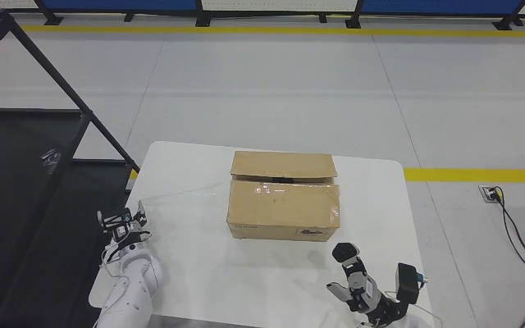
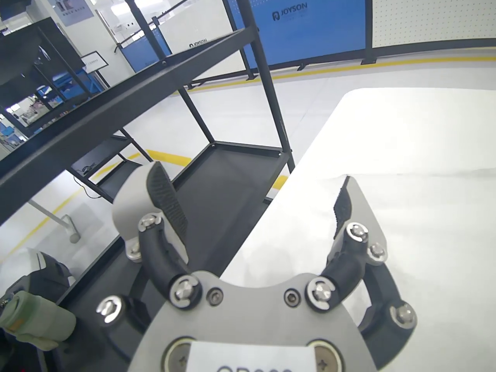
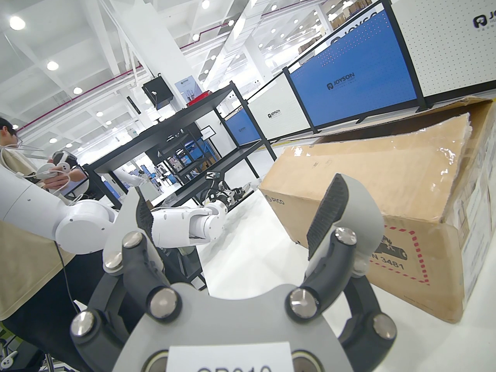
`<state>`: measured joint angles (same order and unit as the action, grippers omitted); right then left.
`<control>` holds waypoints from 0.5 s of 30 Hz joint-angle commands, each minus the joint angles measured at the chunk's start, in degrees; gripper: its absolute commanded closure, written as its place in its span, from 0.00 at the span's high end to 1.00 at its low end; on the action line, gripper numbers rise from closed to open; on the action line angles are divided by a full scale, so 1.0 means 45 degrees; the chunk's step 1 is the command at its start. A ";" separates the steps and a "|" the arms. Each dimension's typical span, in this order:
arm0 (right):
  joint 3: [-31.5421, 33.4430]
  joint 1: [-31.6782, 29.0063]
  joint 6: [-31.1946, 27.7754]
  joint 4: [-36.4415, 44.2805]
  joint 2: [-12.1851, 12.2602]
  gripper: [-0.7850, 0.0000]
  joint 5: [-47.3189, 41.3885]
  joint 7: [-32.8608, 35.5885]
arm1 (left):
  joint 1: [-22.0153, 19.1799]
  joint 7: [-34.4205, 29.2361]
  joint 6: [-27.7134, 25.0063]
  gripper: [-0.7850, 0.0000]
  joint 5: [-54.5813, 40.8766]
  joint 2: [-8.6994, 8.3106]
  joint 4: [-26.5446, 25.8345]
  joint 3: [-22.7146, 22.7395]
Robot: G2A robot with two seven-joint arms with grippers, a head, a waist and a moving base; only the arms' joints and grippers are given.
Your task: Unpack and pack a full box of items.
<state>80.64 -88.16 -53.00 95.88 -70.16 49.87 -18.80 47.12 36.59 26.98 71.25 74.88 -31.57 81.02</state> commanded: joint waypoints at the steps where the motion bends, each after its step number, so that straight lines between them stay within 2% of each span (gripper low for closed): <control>1: 0.0000 0.0000 0.0000 0.0000 0.0000 1.00 0.0000 0.0000 | 0.0115 0.0054 -0.0114 1.00 0.0172 0.0036 0.0030 -0.0132; 8: 0.0000 0.0000 0.0000 0.0000 0.0000 1.00 0.0000 0.0000 | 0.0614 0.0899 -0.0946 1.00 0.0099 0.0126 -0.0322 -0.0232; 15: 0.0000 0.0000 0.0000 0.0000 0.0000 1.00 0.0000 0.0000 | 0.1115 0.1424 -0.2021 1.00 0.0553 0.0031 -0.0792 -0.0230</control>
<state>80.64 -88.16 -53.00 95.88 -70.16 49.87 -18.80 51.89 43.01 19.11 73.14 75.15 -34.76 80.05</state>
